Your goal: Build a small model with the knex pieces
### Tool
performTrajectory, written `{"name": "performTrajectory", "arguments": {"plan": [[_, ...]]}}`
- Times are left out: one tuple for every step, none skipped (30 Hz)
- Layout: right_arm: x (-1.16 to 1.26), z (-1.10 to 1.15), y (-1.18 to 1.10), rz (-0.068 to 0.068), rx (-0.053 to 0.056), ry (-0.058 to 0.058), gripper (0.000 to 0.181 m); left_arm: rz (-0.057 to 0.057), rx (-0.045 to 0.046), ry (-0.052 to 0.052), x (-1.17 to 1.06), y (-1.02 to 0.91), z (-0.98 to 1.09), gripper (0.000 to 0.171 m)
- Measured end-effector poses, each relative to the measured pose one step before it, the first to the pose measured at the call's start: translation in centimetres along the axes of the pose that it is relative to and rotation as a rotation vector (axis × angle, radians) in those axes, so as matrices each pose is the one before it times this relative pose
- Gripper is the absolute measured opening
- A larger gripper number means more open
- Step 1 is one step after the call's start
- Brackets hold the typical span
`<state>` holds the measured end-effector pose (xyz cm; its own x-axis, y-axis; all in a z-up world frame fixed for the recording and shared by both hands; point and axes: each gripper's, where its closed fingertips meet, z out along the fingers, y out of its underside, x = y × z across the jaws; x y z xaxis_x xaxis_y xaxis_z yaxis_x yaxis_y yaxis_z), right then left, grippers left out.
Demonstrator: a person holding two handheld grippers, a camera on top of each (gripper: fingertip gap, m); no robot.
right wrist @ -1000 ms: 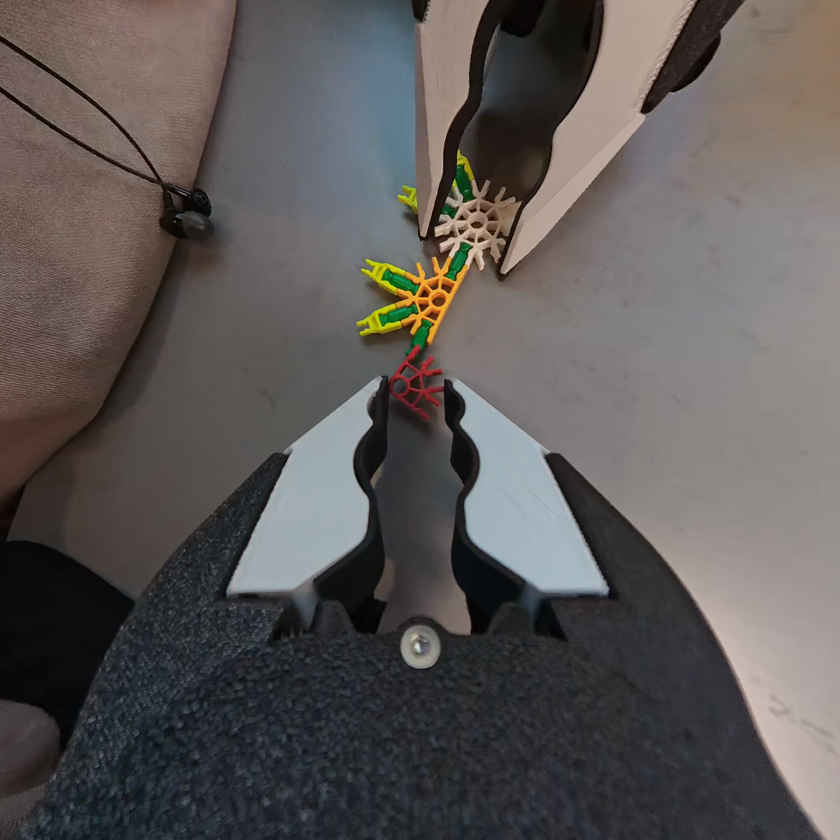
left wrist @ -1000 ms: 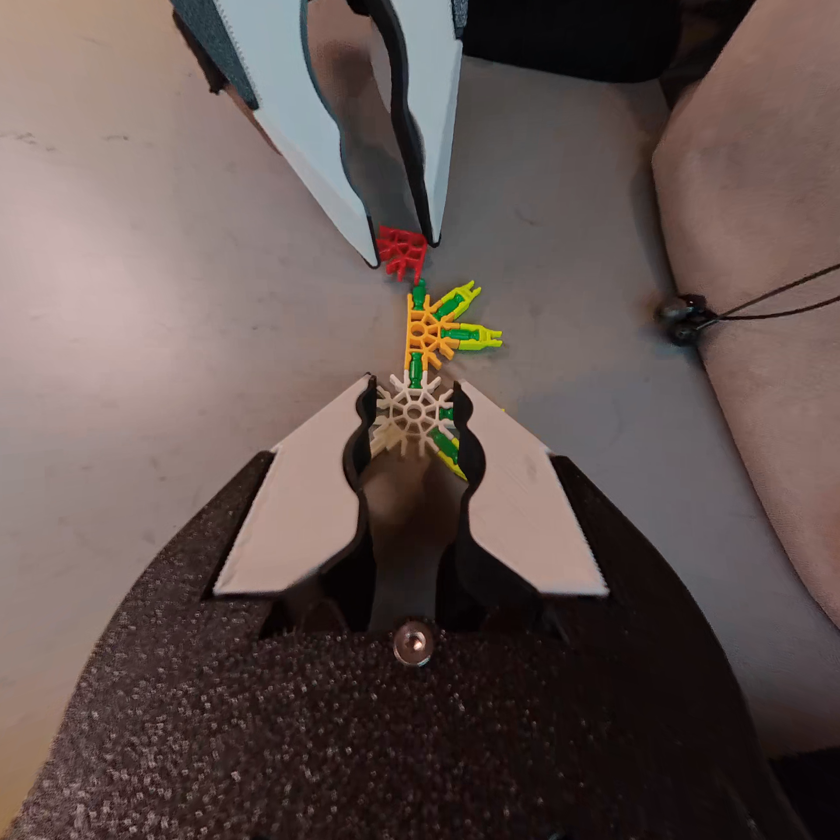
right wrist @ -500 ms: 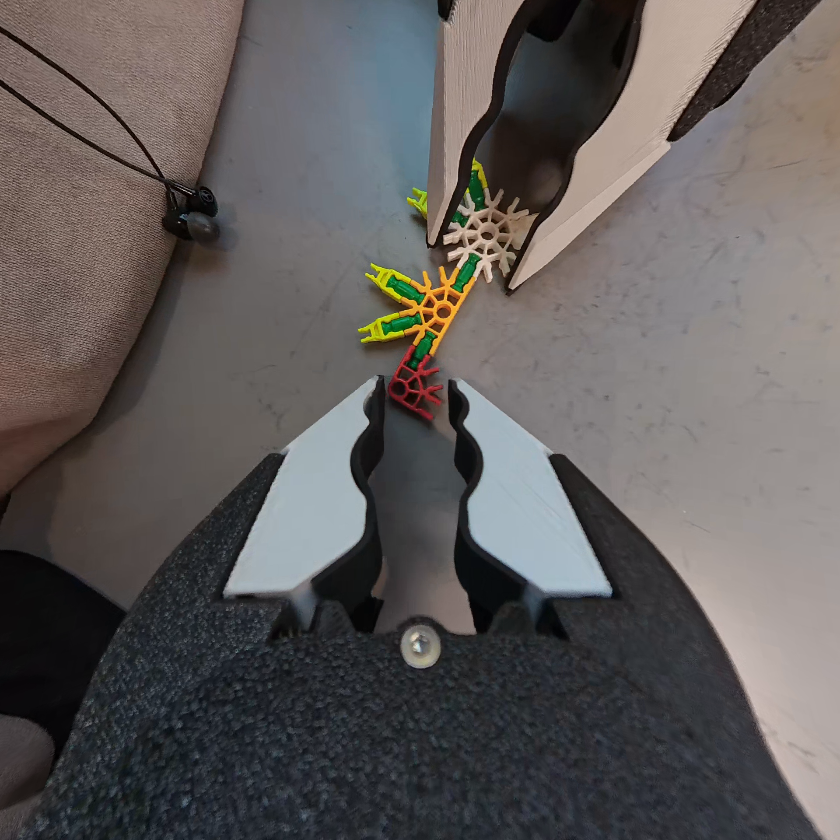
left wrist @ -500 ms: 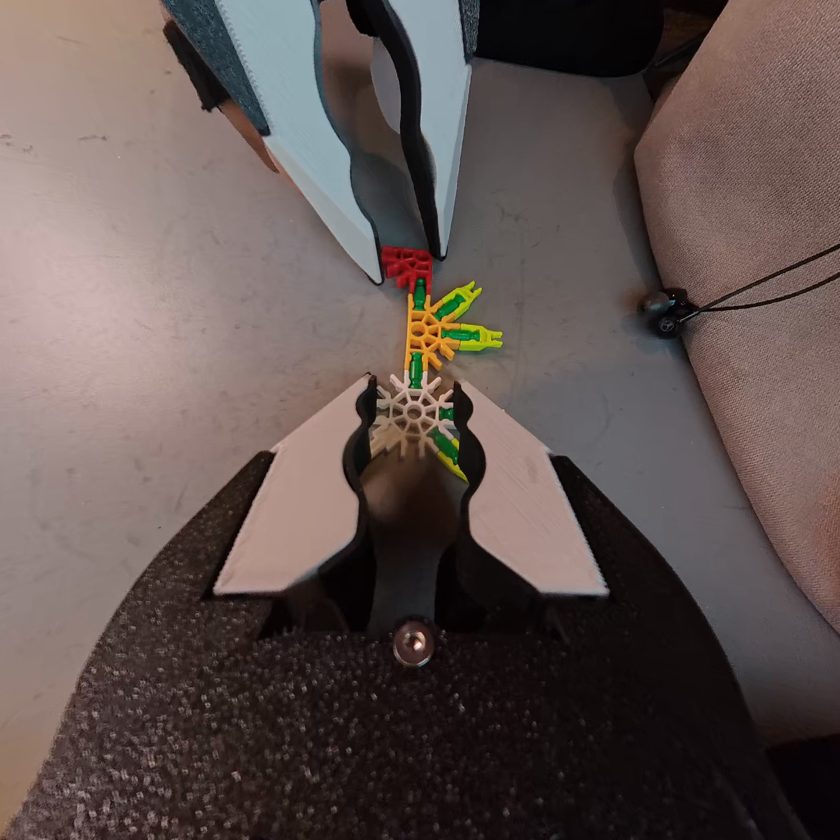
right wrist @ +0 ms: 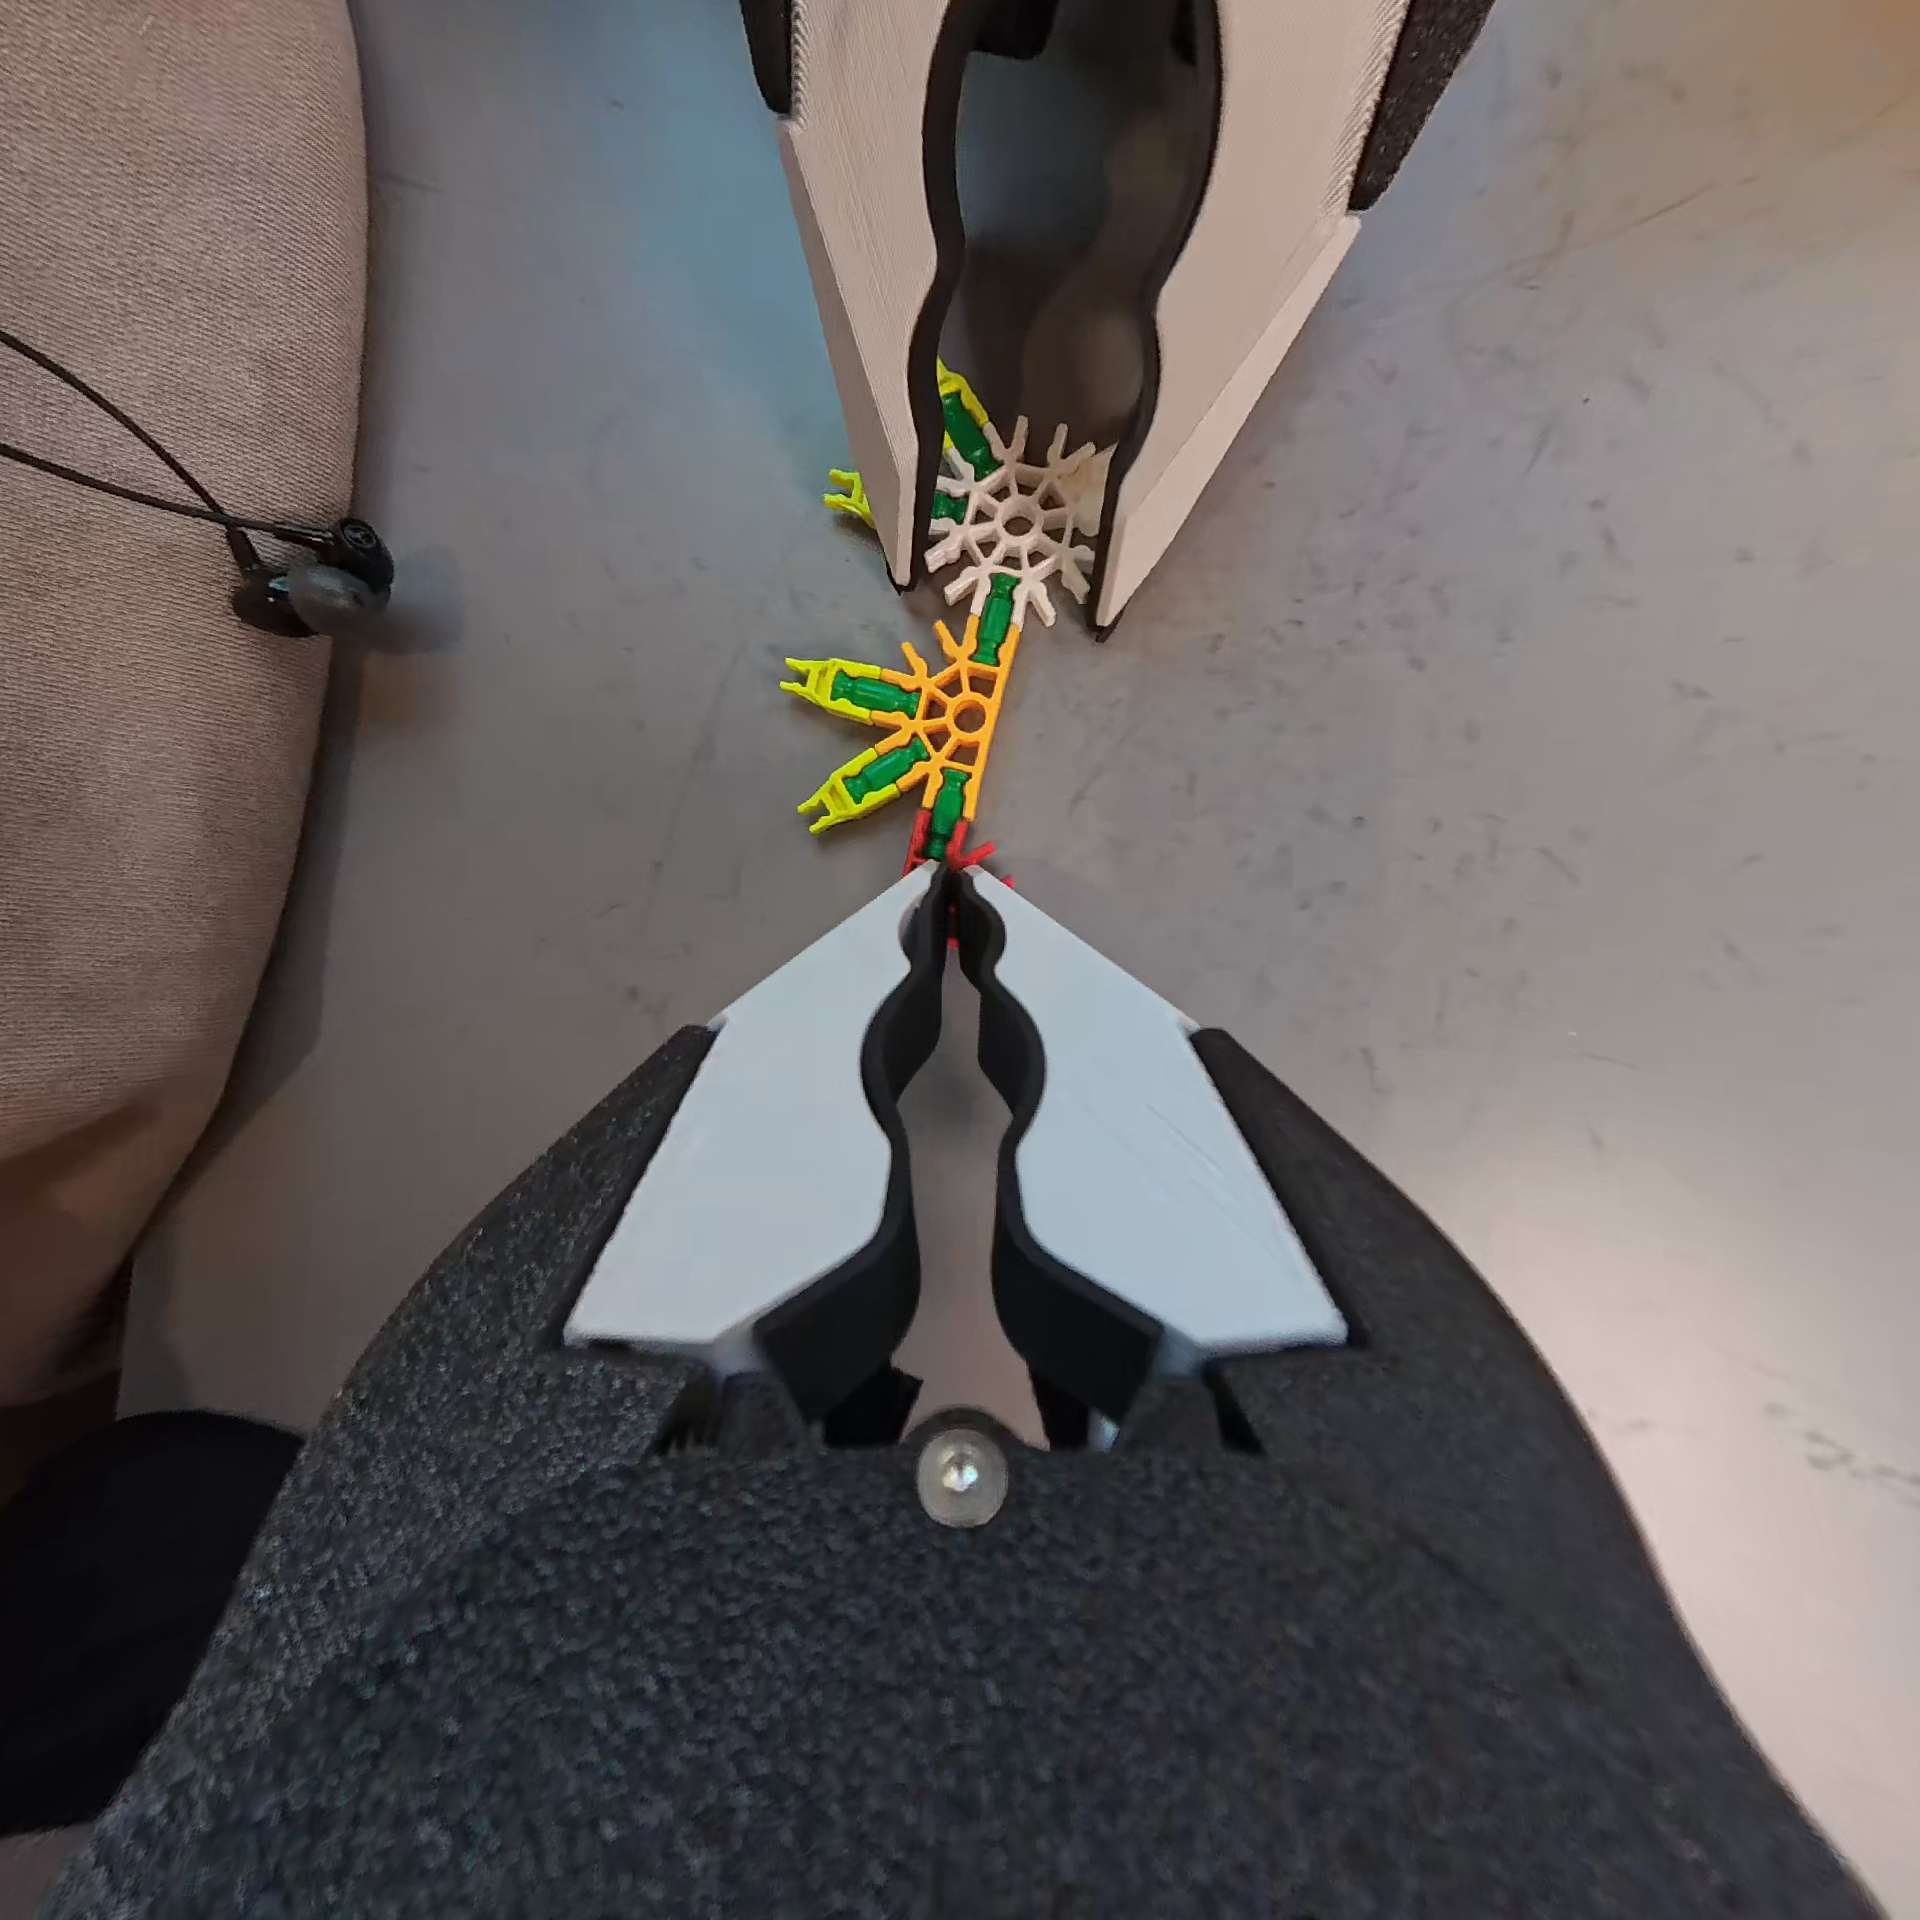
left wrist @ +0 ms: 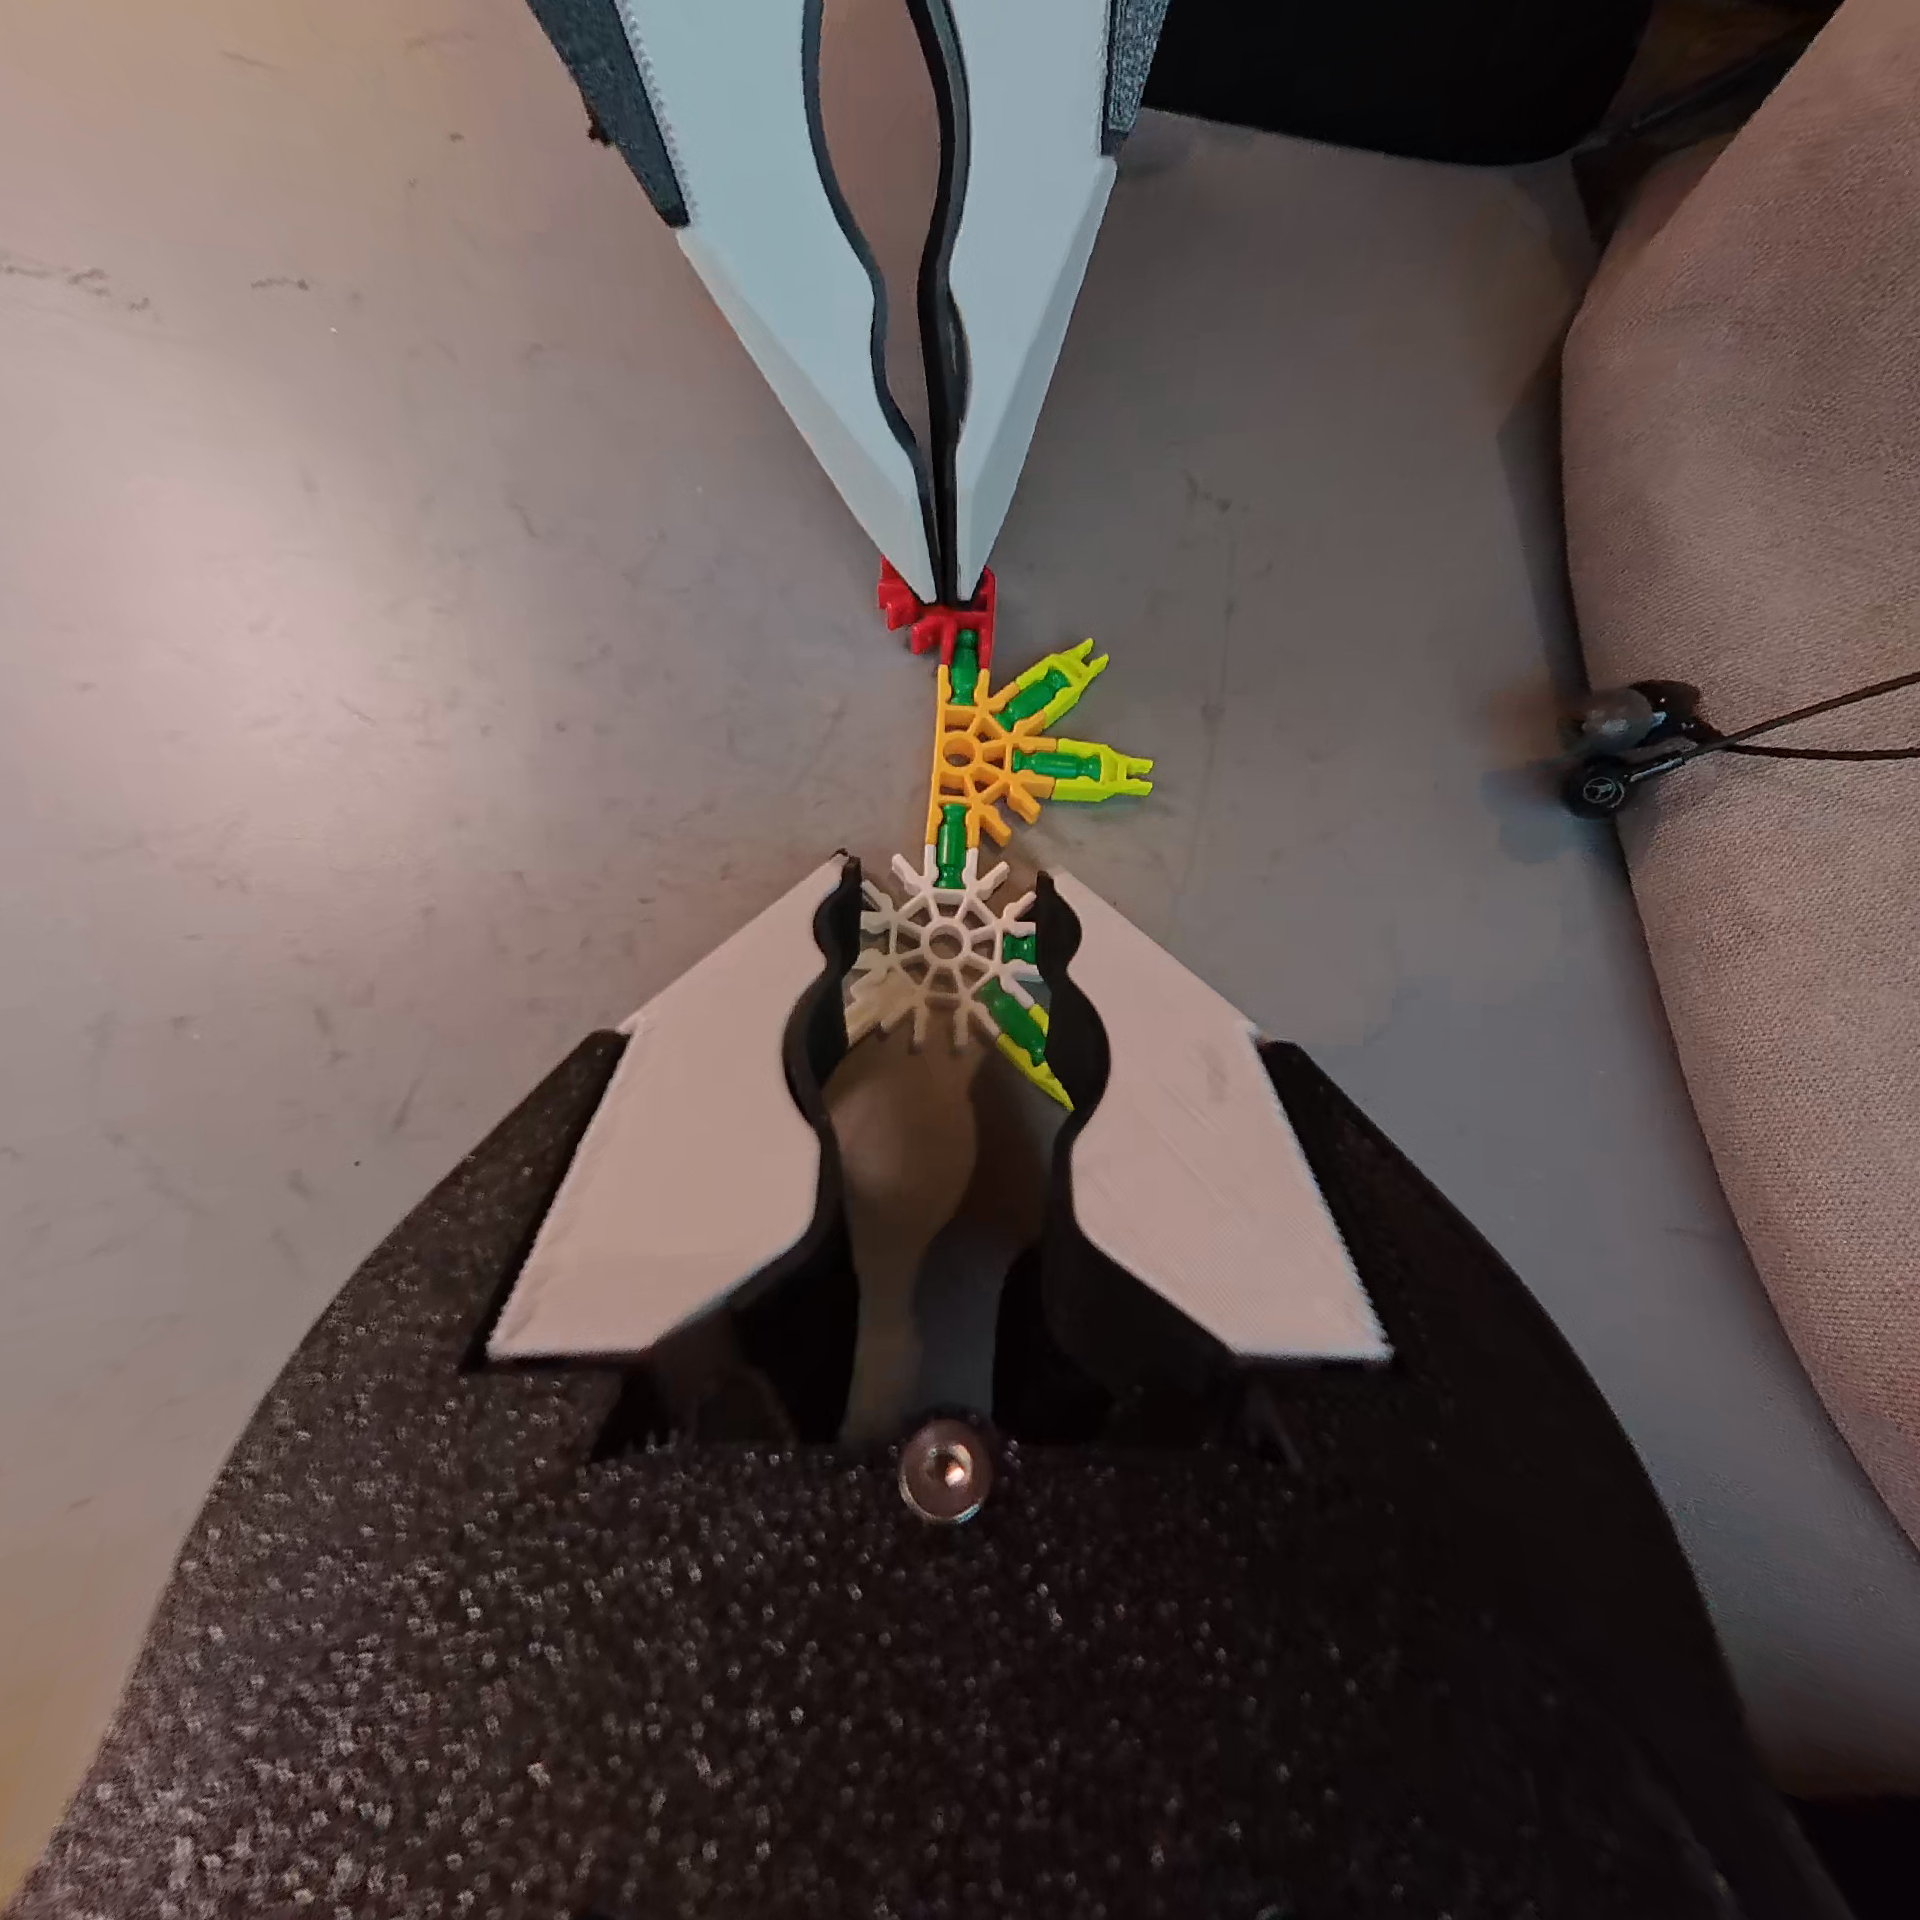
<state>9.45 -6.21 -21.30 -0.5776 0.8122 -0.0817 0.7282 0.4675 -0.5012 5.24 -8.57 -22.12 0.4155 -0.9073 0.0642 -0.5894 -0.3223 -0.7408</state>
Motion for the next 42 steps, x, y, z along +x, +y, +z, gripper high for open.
{"name": "performTrajectory", "arguments": {"plan": [[0.006, 0.005, 0.009, -0.0049, -0.0200, 0.0104, 0.000, 0.0004, -0.00378, -0.0080, 0.005, -0.001, 0.014, 0.033], [0.009, -0.017, 0.015, -0.0056, -0.0242, 0.0105, 0.000, -0.0016, -0.00296, -0.0067, -0.012, 0.000, 0.016, 0.033], [0.063, -0.043, 0.039, -0.0076, -0.0251, 0.0126, 0.000, -0.0038, -0.00160, -0.0047, 0.010, -0.005, 0.008, 0.033], [0.040, -0.074, -0.029, -0.0081, -0.0172, 0.0094, 0.001, -0.0021, -0.00065, -0.0044, -0.006, 0.001, 0.007, 0.034], [-0.145, -0.116, -0.153, -0.0004, -0.0055, -0.0050, 0.001, -0.0006, -0.00059, -0.0040, 0.006, 0.007, 0.002, 0.034], [-0.134, -0.105, -0.224, 0.0034, 0.0002, -0.0066, 0.001, 0.0001, -0.00085, -0.0035, 0.004, 0.009, -0.014, 0.034], [0.050, -0.047, -0.165, 0.0033, -0.0032, 0.0051, 0.001, -0.0003, -0.00055, -0.0031, 0.012, 0.013, -0.005, 0.033], [0.046, 0.044, 0.072, 0.0009, -0.0158, 0.0038, 0.002, -0.0005, -0.00005, -0.0026, 0.013, 0.002, 0.001, 0.033], [0.020, 0.144, 0.134, -0.0033, -0.0177, 0.0033, 0.002, -0.0001, 0.00022, -0.0020, 0.000, 0.007, -0.007, 0.033], [-0.020, 0.191, 0.077, -0.0005, -0.0132, 0.0004, 0.002, -0.0005, 0.00011, -0.0015, 0.009, 0.009, -0.008, 0.034], [-0.014, 0.134, -0.079, 0.0046, -0.0034, -0.0009, 0.002, -0.0019, -0.00053, -0.0009, 0.006, -0.006, -0.004, 0.034], [0.011, 0.009, 0.038, 0.0076, -0.0107, -0.0005, 0.003, -0.0009, -0.00075, -0.0005, 0.004, 0.020, -0.015, 0.034], [-0.015, 0.007, -0.004, 0.0022, -0.0103, 0.0022, 0.002, -0.0019, 0.00120, -0.0012, 0.002, -0.008, -0.001, 0.034], [-0.004, 0.011, 0.001, -0.0035, -0.0130, 0.0052, 0.002, -0.0038, 0.00040, -0.0007, 0.007, -0.002, 0.013, 0.033], [-0.020, 0.021, -0.014, -0.0041, -0.0148, 0.0058, 0.002, -0.0047, -0.00068, -0.0006, -0.002, -0.008, -0.002, 0.033], [-0.068, 0.028, -0.046, -0.0056, -0.0147, 0.0036, 0.002, -0.0048, -0.00131, -0.0005, 0.005, -0.005, 0.000, 0.033], [-0.243, 0.080, -0.172, -0.0053, -0.0091, -0.0052, 0.001, -0.0060, -0.00075, -0.0010, -0.012, 0.002, 0.000, 0.033], [-0.481, 0.199, -0.476, -0.0003, 0.0091, -0.0167, 0.000, -0.0069, 0.00191, -0.0080, -0.112, -0.031, 0.029, 0.029], [-0.080, 0.036, -0.002, -0.0096, -0.0185, 0.0065, 0.000, -0.0093, -0.00030, 0.0048, 0.016, 0.010, -0.034, 0.029], [0.029, 0.009, 0.039, 0.0207, -0.0209, 0.0055, 0.000, -0.0056, 0.00498, 0.0031, -0.002, -0.005, 0.001, 0.029], [0.008, -0.009, 0.033, 0.0196, -0.0250, 0.0062, 0.000, 0.0027, 0.00345, 0.0013, -0.005, 0.012, -0.012, 0.029], [0.009, 0.005, -0.003, -0.0139, -0.0178, 0.0139, 0.000, -0.0010, -0.00027, -0.0003, 0.007, -0.002, 0.005, 0.029], [-0.015, 0.008, -0.008, -0.0148, -0.0126, 0.0085, 0.000, -0.0016, -0.00143, -0.0017, -0.003, 0.001, -0.003, 0.029], [-0.023, 0.007, 0.001, 0.0085, -0.0086, -0.0040, 0.000, -0.0010, -0.00027, -0.0019, 0.008, 0.000, 0.005, 0.029], [-0.055, 0.029, -0.021, 0.0125, -0.0086, -0.0079, 0.000, -0.0035, -0.00027, -0.0009, 0.004, -0.007, -0.006, 0.029], [0.111, 0.194, -0.109, -0.0012, -0.0030, 0.0082, 0.000, -0.0030, -0.00025, -0.0006, 0.000, -0.010, 0.011, 0.029], [-0.016, 0.014, 0.204, -0.0022, -0.0202, 0.0002, 0.000, -0.0001, -0.00270, -0.0008, 0.008, 0.015, 0.008, 0.029], [-0.006, -0.005, -0.068, -0.0037, -0.0039, 0.0020, 0.000, -0.0003, 0.00000, 0.0001, -0.004, -0.018, -0.010, 0.029], [0.002, 0.010, 0.011, -0.0022, -0.0019, 0.0024, 0.000, -0.0005, -0.00032, 0.0008, 0.000, 0.014, 0.001, 0.029], [-0.012, -0.002, 0.020, 0.0022, 0.0003, 0.0015, 0.000, 0.0002, 0.00136, -0.0004, 0.005, -0.006, -0.003, 0.029], [-0.007, 0.011, -0.012, 0.0003, 0.0020, 0.0030, 0.000, 0.0013, -0.00020, -0.0014, 0.002, 0.009, -0.004, 0.029], [-0.003, 0.001, -0.003, 0.0007, 0.0002, 0.0053, 0.000, 0.0017, -0.00032, -0.0010, 0.001, 0.001, 0.005, 0.029], [-0.010, -0.007, -0.011, -0.0026, 0.0029, 0.0083, 0.000, 0.0018, 0.00044, -0.0002, -0.002, 0.007, -0.010, 0.029], [-0.003, 0.004, -0.020, 0.0017, 0.0122, 0.0076, 0.000, 0.0022, 0.00085, 0.0007, 0.002, 0.007, -0.014, 0.029], [0.037, -0.022, -0.004, 0.0134, 0.0262, 0.0014, 0.000, 0.0016, 0.00060, 0.0008, -0.005, 0.012, -0.019, 0.029], [0.116, -0.019, 0.010, 0.0325, 0.0390, -0.0040, 0.000, 0.0003, -0.00034, -0.0001, 0.006, 0.001, -0.012, 0.029], [0.116, -0.051, 0.048, 0.0442, 0.0427, -0.0099, 0.001, 0.0024, -0.00097, -0.0026, -0.004, 0.011, 0.001, 0.029], [0.211, -0.098, 0.103, 0.0343, 0.0426, -0.0006, 0.006, 0.0036, -0.00118, -0.0040, -0.008, -0.007, 0.009, 0.029], [0.052, -0.216, 0.107, 0.0156, 0.0435, -0.0003, 0.008, 0.0011, -0.00172, -0.0031, 0.000, -0.001, 0.005, 0.029], [-0.207, -0.290, 0.091, 0.0114, 0.0431, -0.0096, 0.008, -0.0003, -0.00092, -0.0015, -0.005, 0.003, -0.010, 0.029], [-0.210, -0.230, 0.138, 0.0166, 0.0366, -0.0056, 0.011, 0.0000, 0.00068, 0.0000, 0.008, 0.002, 0.008, 0.029], [0.123, -0.117, 0.346, 0.0231, 0.0214, 0.0135, 0.014, -0.0010, 0.00174, 0.0016, -0.008, -0.009, -0.008, 0.029]]}}
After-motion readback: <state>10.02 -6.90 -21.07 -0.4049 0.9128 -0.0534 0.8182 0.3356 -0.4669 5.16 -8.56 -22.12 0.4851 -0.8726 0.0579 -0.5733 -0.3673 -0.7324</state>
